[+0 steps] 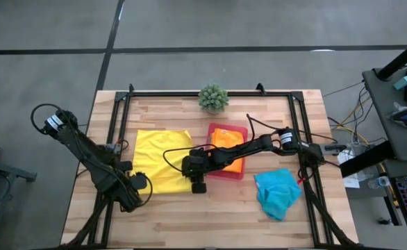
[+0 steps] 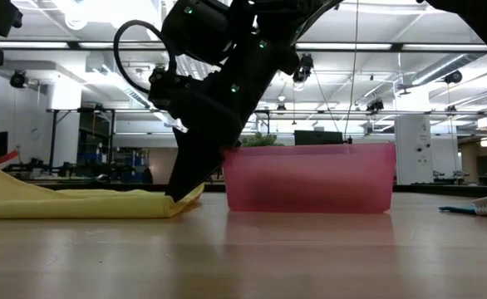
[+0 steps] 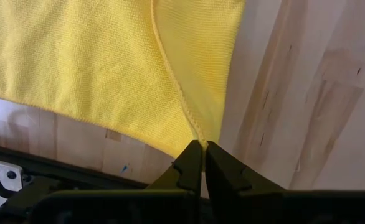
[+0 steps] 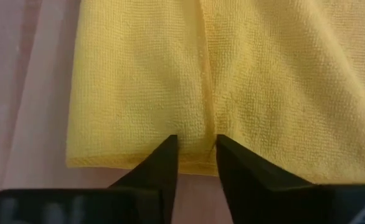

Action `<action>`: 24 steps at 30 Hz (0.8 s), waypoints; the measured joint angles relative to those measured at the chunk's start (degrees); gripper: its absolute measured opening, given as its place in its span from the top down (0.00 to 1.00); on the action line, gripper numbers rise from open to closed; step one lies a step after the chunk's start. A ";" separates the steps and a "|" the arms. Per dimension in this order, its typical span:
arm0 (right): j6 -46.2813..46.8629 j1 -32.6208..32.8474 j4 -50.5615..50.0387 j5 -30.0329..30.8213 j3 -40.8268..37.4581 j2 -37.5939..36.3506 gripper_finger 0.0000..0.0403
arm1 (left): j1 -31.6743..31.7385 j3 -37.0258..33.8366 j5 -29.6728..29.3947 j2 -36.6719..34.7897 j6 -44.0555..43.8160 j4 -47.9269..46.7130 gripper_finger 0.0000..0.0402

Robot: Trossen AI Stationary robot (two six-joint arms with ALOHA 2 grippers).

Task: Fold microfiber towels
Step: Fold the yellow towel

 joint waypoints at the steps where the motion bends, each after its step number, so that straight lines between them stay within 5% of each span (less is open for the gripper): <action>1: -0.15 -0.02 0.00 0.01 0.03 0.00 0.77 | 0.00 -0.01 0.00 0.00 0.00 0.00 1.00; 7: -1.68 0.00 -0.03 0.00 0.07 -0.18 0.96 | 0.00 0.00 -0.04 0.00 0.04 -0.09 1.00; 16: -3.25 0.24 -1.69 0.33 0.07 -4.14 0.98 | 0.00 -0.01 -0.30 -0.11 -0.03 -1.34 1.00; 24: -7.17 0.84 -5.67 8.68 0.08 -9.12 0.98 | 0.04 0.08 -10.73 -0.22 -4.98 -12.50 1.00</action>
